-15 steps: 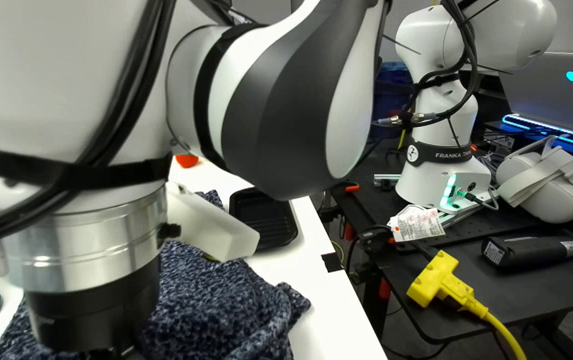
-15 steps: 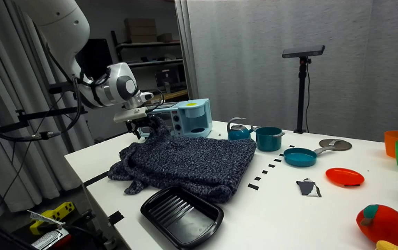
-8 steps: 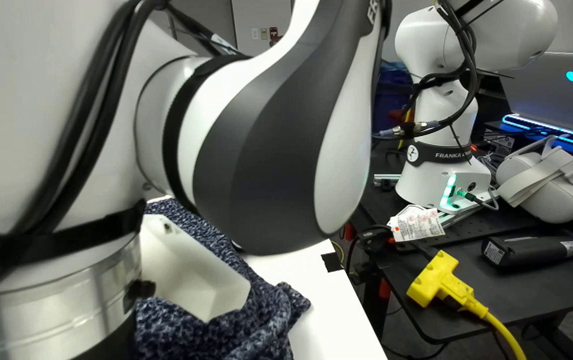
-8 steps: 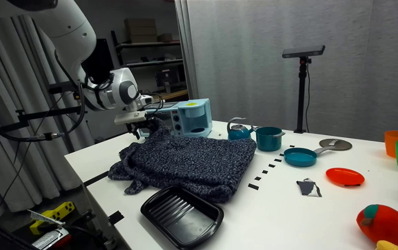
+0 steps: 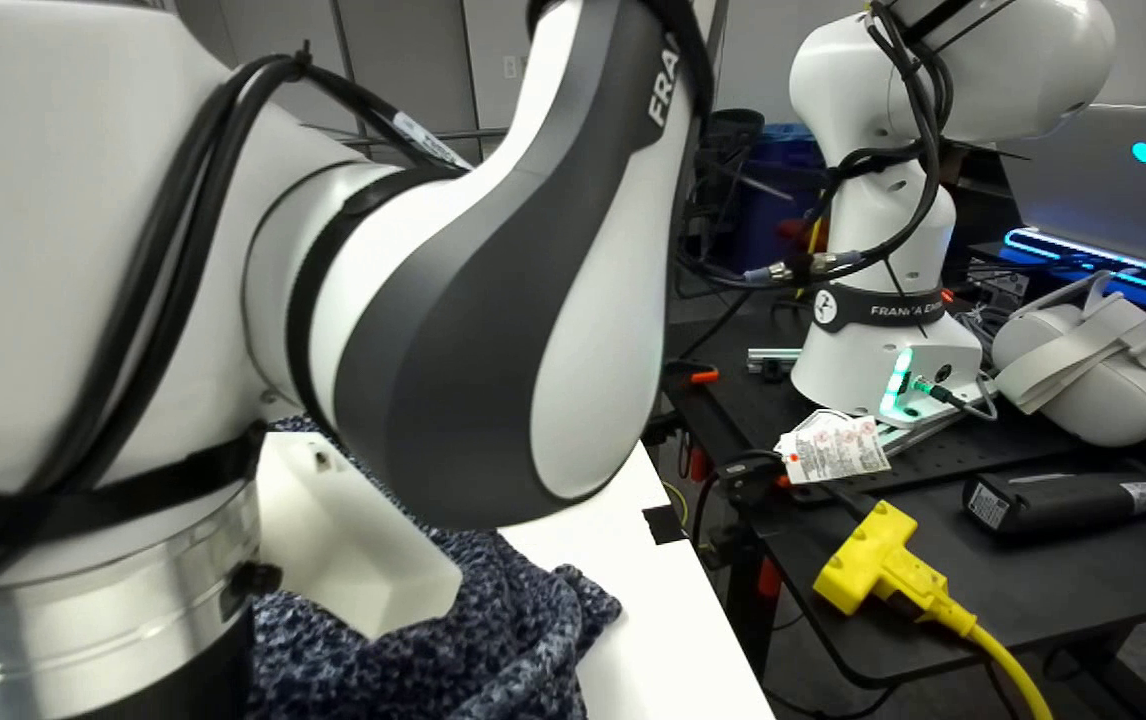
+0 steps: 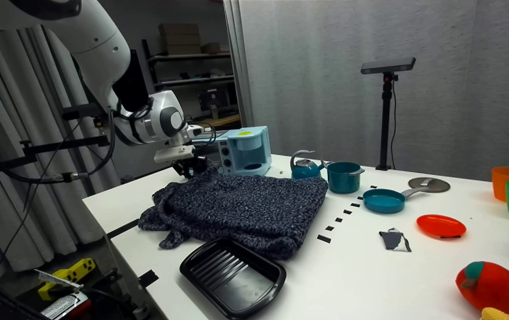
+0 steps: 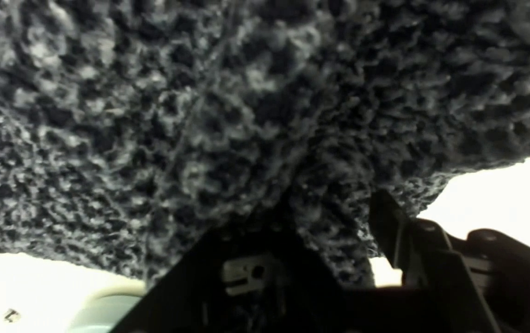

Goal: Fold the blanket

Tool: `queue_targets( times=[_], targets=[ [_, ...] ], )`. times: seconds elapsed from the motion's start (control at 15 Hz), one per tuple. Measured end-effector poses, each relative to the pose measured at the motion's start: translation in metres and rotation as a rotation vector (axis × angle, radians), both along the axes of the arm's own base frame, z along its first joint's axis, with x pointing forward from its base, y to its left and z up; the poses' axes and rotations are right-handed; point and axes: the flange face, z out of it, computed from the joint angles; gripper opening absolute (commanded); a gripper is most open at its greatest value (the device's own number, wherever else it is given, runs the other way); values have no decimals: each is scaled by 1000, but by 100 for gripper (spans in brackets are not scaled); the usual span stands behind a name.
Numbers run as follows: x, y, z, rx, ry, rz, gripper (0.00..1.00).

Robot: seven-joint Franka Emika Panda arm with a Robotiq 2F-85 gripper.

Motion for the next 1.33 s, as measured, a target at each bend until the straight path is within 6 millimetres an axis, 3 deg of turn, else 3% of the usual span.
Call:
queue_targets(
  times=[0.13,0.2,0.53,0.8,1.07,1.33],
  targets=[
    [5,-6,2,-4,-9,-11,2],
    [7,-8,4,-4,-13,-16,0],
    [11,-10,29,11,-44,-25,1],
    [14,-20,83,46,-65,-51,1],
    [26,-68,146,52,-70,-96,1],
    [50,-153,193,5,-104,-140,1]
  ],
)
